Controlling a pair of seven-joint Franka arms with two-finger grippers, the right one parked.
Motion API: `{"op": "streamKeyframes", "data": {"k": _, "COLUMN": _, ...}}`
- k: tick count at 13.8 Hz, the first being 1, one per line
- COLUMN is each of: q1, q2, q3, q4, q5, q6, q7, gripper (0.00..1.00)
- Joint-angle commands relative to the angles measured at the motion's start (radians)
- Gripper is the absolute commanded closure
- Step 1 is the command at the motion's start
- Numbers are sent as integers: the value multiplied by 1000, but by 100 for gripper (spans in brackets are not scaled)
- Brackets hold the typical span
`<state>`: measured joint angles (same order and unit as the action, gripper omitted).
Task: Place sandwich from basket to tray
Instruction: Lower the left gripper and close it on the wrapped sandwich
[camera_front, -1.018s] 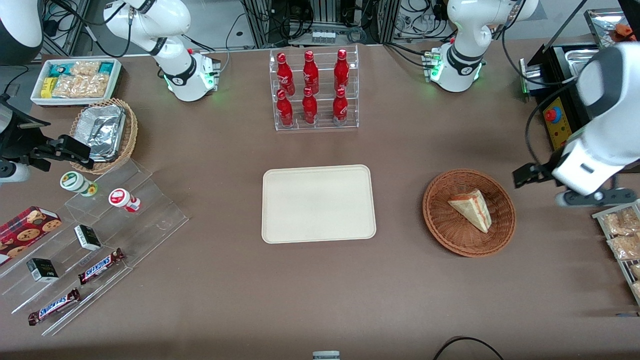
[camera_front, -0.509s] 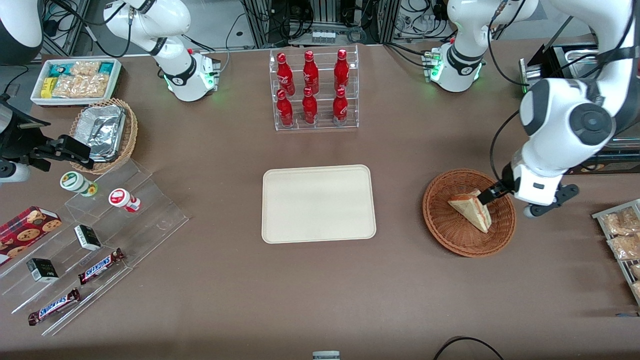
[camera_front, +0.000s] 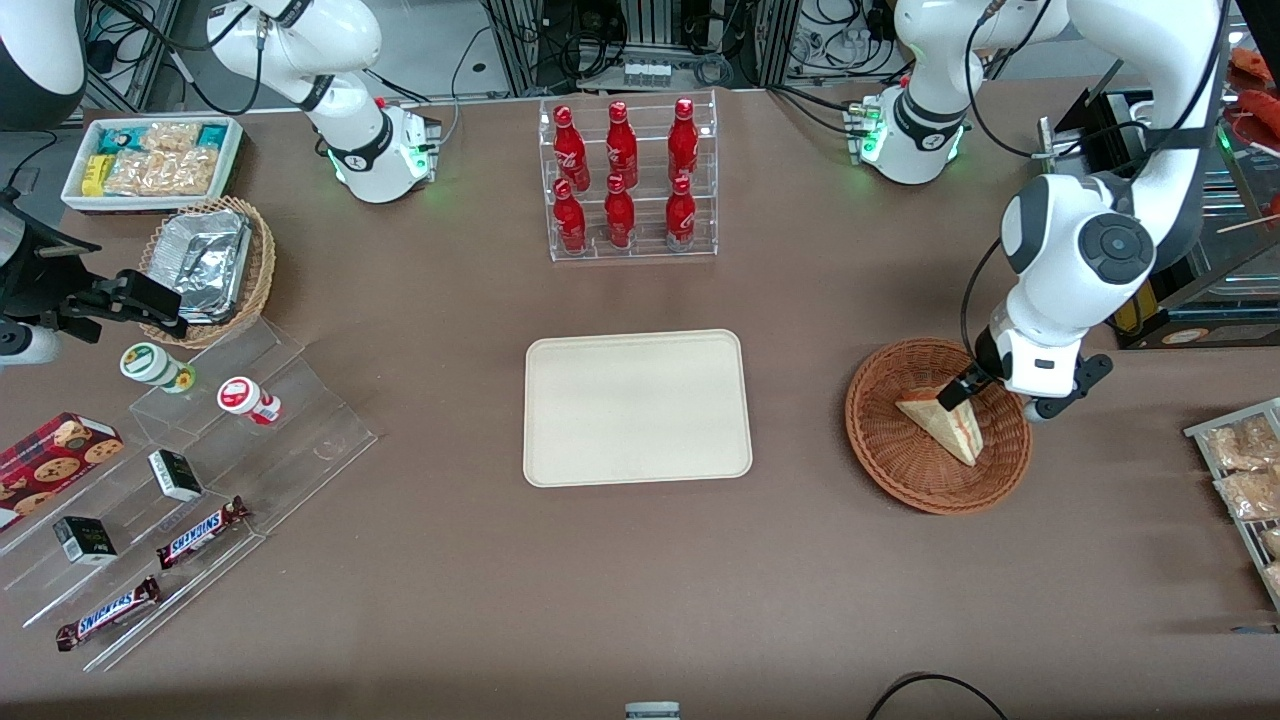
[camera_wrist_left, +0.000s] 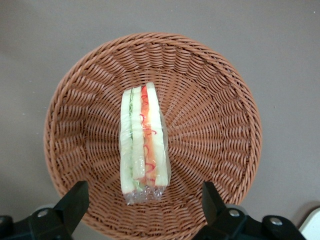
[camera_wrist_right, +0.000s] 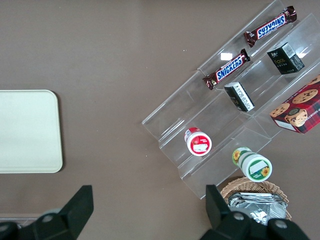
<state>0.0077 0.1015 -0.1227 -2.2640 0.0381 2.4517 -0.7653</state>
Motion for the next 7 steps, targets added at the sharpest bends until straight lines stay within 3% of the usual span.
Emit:
{"op": "streamKeyframes", "data": {"k": 1, "q1": 2, "q2": 44, "q3": 0, "q4": -45, "q5": 16, "q6": 124, "q7": -70, "gripper": 0}}
{"op": "streamKeyframes", "data": {"k": 5, "q1": 2, "q2": 124, "q3": 1, "q4": -45, "q5": 16, "q6": 210, "q7": -97, "gripper": 3}}
{"op": "streamKeyframes", "data": {"k": 6, "q1": 2, "q2": 135, "q3": 2, "q4": -43, "q5": 16, "q6": 213, "q7": -98, "gripper": 18}}
{"op": "streamKeyframes", "data": {"k": 7, "q1": 3, "q2": 142, "q3": 3, "q4": -43, "q5": 16, "q6": 213, "q7": -97, "gripper": 51}}
